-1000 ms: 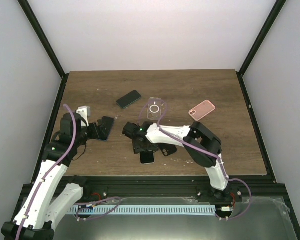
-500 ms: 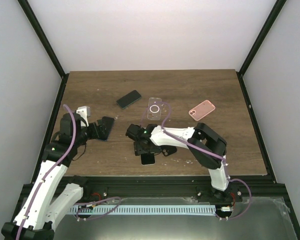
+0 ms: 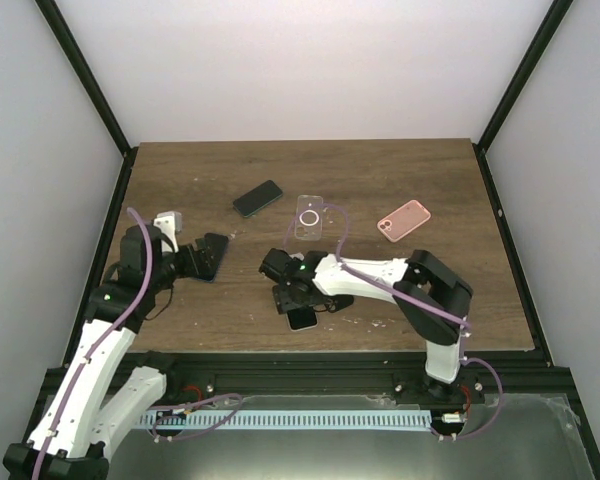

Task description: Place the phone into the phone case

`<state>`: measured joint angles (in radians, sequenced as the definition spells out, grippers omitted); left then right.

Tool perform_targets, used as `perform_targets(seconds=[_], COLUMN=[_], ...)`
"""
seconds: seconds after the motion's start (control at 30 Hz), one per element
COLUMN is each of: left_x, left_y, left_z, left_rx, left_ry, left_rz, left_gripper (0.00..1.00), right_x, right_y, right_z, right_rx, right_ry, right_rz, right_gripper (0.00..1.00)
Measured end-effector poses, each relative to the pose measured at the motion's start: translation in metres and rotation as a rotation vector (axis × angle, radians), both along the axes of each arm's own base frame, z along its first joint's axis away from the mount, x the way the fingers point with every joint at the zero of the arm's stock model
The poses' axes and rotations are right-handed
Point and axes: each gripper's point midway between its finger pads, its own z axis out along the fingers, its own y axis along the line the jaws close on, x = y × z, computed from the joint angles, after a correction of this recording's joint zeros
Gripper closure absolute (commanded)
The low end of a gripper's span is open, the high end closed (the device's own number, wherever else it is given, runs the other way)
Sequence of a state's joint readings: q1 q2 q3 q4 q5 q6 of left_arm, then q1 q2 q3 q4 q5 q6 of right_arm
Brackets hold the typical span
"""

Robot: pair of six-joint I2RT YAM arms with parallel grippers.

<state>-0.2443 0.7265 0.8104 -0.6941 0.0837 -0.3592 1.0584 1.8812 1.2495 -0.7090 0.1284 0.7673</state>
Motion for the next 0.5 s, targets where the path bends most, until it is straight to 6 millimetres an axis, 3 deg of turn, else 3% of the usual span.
perform_targets(seconds=[0.33,0.5], left_x=[0.001,0.001], left_y=[-0.010,-0.022], left_z=[-0.005,-0.014], left_rx=[-0.032,-0.068], left_ry=[0.015,0.061], left_rz=[-0.046,-0.100], left_gripper=[0.06,0.08], right_x=[0.023,0.043], right_y=[-0.003,-0.029], right_z=[0.049,0.054], right_rx=[0.062,0.057], right_ry=[-0.155,-0.218], right_rz=[0.092,0.108], right_gripper=[0.34,0.34])
